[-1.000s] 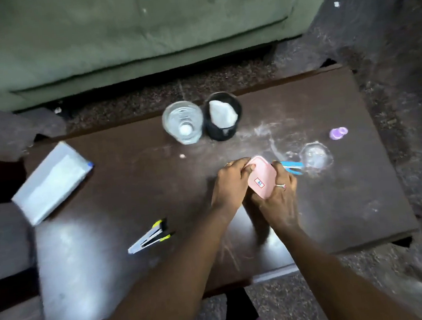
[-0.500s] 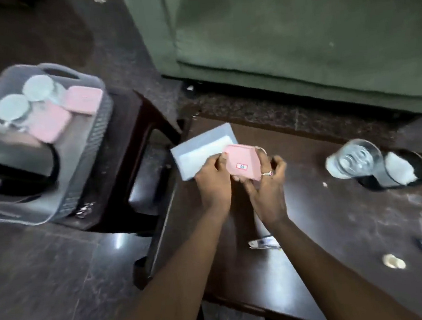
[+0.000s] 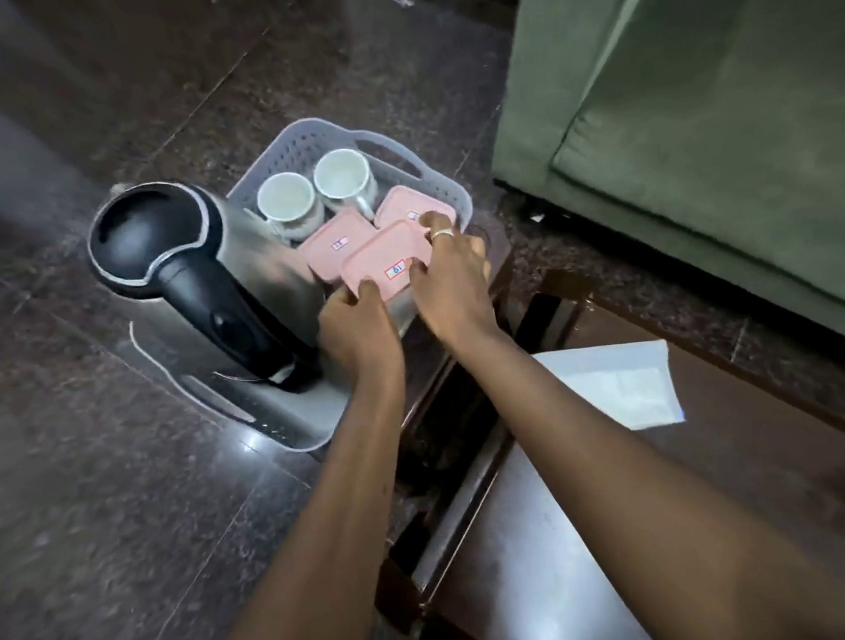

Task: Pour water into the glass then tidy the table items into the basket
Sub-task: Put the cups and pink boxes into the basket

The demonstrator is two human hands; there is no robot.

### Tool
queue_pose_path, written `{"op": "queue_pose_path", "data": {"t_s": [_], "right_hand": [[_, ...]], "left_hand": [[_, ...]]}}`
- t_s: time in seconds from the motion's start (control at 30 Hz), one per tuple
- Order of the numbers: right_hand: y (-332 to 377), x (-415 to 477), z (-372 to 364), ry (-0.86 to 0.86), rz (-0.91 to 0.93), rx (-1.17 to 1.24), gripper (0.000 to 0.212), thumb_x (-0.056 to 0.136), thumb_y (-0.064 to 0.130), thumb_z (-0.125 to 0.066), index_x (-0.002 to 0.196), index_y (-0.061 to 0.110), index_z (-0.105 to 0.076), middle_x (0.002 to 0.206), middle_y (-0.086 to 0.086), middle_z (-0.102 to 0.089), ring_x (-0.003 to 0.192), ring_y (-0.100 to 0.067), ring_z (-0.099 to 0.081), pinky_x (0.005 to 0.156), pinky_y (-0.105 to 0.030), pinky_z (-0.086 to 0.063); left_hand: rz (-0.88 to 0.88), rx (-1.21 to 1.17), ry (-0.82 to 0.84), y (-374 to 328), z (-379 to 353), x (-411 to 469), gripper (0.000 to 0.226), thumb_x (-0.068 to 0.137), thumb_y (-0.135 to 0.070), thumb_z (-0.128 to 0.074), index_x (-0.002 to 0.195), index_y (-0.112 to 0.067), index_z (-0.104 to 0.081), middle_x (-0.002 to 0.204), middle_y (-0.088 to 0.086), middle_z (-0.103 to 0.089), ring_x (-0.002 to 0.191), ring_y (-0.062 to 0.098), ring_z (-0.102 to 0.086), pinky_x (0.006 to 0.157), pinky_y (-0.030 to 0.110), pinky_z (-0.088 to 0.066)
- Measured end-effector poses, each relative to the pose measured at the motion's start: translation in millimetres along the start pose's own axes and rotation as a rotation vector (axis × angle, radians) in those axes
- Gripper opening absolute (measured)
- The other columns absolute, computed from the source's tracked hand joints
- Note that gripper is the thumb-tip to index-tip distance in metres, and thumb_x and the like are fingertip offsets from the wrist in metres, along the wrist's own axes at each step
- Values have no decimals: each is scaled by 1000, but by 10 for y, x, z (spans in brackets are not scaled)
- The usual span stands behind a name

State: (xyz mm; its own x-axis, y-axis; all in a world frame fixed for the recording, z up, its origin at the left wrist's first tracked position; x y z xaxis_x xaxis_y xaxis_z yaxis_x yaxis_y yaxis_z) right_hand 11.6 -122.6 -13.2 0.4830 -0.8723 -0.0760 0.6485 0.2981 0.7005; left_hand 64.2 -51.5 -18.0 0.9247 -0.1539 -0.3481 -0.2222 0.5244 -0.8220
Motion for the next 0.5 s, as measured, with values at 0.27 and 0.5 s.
{"op": "queue_pose_path", "data": {"t_s": [0.27, 0.5], "right_hand": [[-13, 221, -395, 167, -36, -417, 27, 81, 10, -51, 107, 12, -56, 115, -11, -63, 118, -31, -34, 91, -47, -25], [-76, 123, -400, 59, 30, -383, 26, 89, 14, -45, 111, 10, -60, 131, -8, -51, 123, -31, -31, 99, -47, -22]], "left_hand": [[167, 27, 133, 200, -127, 255, 25, 78, -15, -55, 96, 0, -66, 102, 21, -69, 94, 35, -65, 71, 39, -51], [99, 212, 143, 164, -148, 193, 32, 81, -22, -52, 108, -9, -65, 107, 17, -68, 100, 35, -62, 83, 37, -49]]}}
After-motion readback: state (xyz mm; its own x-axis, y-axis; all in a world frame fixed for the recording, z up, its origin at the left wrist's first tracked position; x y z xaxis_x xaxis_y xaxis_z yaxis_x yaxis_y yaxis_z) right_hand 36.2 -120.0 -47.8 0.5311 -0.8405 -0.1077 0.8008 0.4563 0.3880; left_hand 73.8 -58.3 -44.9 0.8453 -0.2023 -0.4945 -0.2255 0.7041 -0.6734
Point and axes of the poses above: each hand's wrist, its own x-axis towards the middle knuckle, its own z-axis out of the back of the hand, y = z × x, the point moved 1 cm from there along x, towards the middle knuckle
